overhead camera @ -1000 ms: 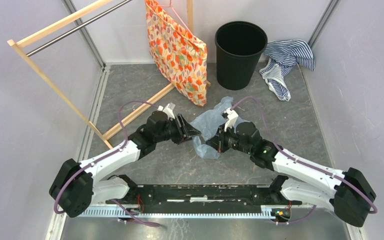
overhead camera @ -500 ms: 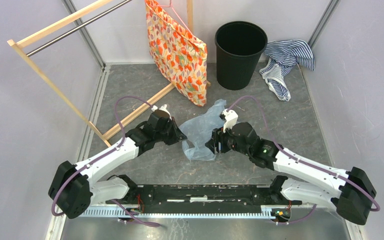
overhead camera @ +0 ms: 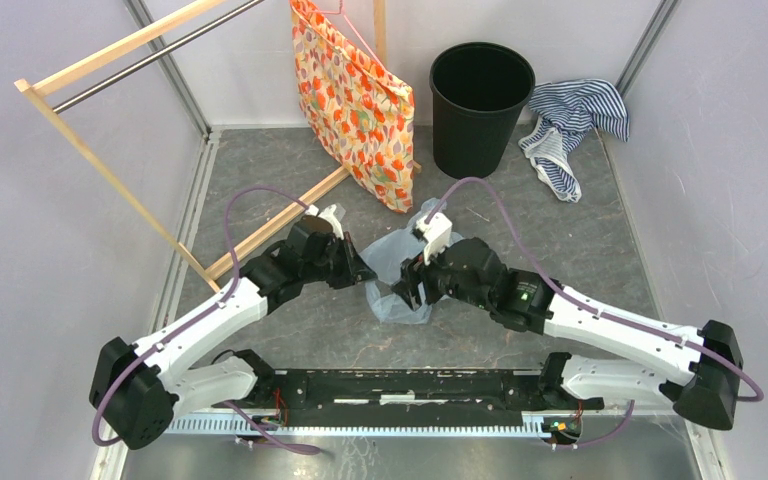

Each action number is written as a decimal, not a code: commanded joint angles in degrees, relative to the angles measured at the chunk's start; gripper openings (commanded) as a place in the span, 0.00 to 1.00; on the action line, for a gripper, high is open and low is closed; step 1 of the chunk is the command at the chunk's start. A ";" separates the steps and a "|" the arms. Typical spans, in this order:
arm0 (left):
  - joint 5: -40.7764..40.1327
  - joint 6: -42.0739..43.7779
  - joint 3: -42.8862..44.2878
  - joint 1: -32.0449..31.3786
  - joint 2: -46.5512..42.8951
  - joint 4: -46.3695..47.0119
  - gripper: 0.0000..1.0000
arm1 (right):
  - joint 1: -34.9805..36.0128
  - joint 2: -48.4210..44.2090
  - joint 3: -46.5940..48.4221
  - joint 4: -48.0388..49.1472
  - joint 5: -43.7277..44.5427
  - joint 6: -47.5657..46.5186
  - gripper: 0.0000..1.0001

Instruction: Put the trash bags into the trash bin

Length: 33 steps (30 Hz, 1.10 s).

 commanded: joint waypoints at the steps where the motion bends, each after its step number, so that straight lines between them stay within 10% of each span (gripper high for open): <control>1: 5.07 -5.22 4.42 -1.47 -1.28 3.53 0.02 | 6.58 1.34 5.49 0.57 4.71 -2.33 0.67; 19: 6.54 -11.08 5.87 -3.18 -2.50 5.83 0.03 | 11.80 11.37 11.57 -4.28 23.59 -1.21 0.63; 26: 4.47 -9.22 8.34 -3.18 -3.06 3.97 0.44 | 11.57 10.31 14.09 -9.56 30.68 0.27 0.03; 33: -4.80 -4.69 14.71 -3.10 -5.27 -4.42 0.78 | 10.14 2.01 10.56 -14.20 32.85 2.66 0.00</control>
